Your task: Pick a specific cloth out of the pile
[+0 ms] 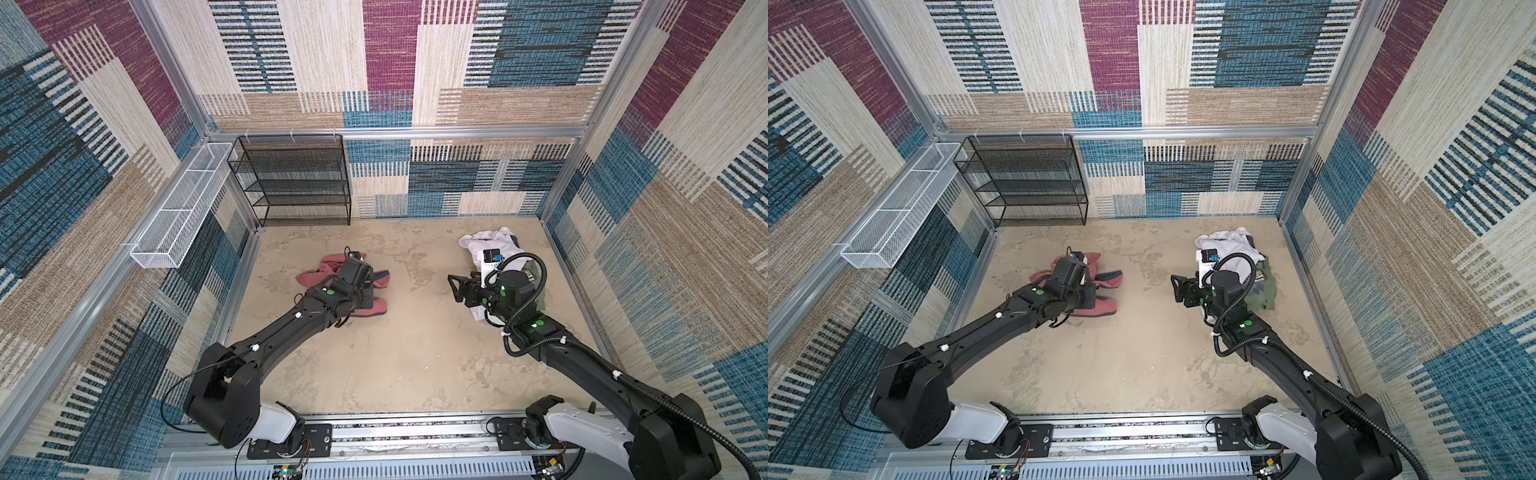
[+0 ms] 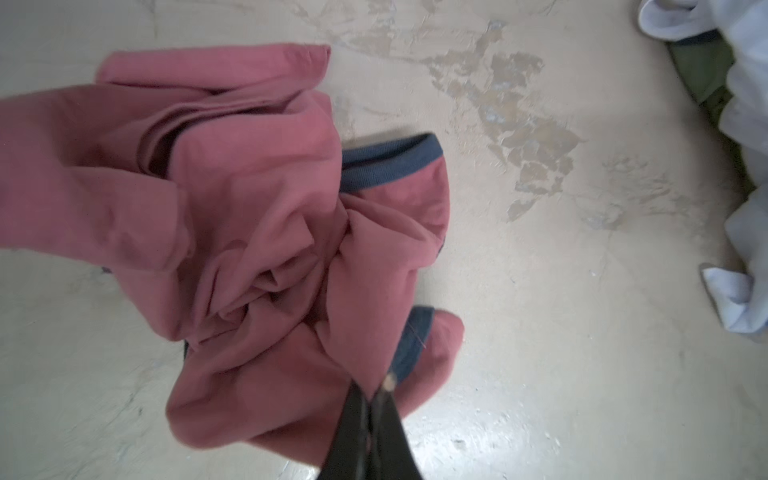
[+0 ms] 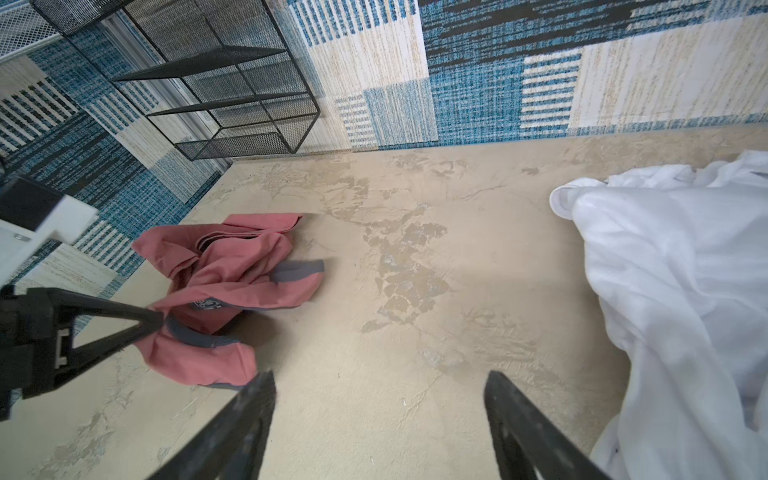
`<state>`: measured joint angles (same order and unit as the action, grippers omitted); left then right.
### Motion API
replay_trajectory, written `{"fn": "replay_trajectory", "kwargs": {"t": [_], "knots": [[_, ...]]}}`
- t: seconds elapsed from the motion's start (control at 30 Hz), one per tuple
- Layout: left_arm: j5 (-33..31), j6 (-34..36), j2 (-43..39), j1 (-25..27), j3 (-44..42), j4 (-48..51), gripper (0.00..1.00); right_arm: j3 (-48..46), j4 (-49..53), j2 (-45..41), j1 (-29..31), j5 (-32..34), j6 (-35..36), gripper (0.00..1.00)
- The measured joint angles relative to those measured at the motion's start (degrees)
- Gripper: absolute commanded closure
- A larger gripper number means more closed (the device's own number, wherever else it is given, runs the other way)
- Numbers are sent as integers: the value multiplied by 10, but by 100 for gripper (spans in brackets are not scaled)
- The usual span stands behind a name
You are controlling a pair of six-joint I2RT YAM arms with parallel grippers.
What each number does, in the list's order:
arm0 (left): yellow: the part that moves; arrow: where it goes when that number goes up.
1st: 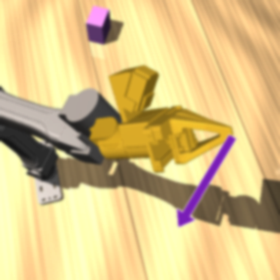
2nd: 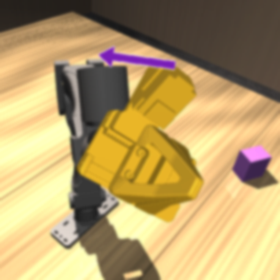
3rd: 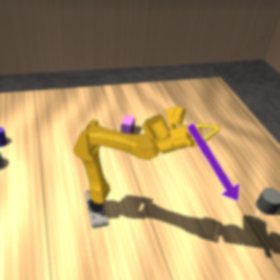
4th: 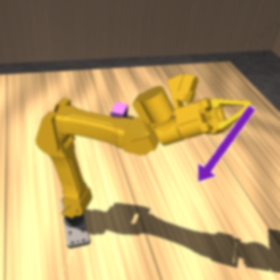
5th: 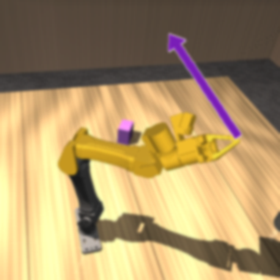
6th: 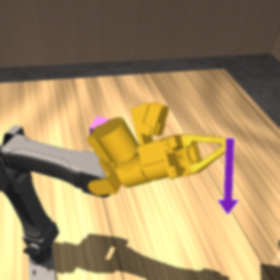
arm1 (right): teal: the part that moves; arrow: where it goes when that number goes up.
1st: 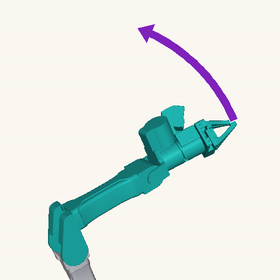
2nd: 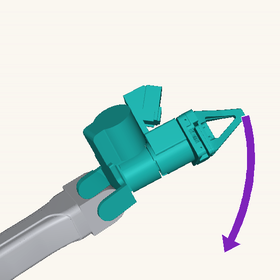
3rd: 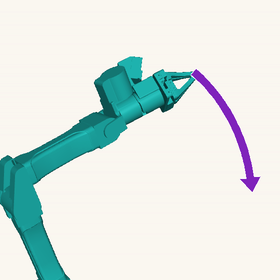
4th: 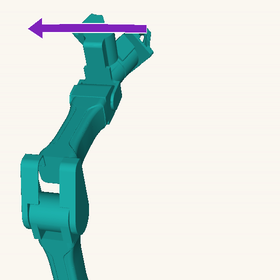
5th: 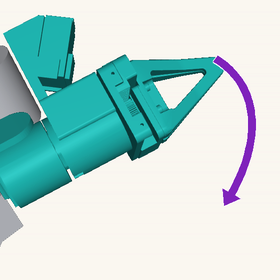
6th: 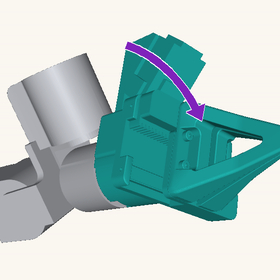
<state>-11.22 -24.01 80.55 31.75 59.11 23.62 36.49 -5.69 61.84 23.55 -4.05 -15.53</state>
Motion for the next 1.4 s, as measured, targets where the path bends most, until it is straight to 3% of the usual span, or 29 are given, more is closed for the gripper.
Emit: {"fn": "replay_trajectory", "kwargs": {"t": [0.37,0.73,1.1,1.4], "knots": [[-55,16,-61,-18,90,93,100,16,0,8,0,-8,0,18],[-60,22,-62,-123,143,127,100,33,-1,19,0,-24,-3,18],[-8,22,40,-226,178,100,100,34,-1,18,0,-29,-3,18],[16,21,138,-262,201,63,100,42,0,24,-1,-30,-2,18]]}}
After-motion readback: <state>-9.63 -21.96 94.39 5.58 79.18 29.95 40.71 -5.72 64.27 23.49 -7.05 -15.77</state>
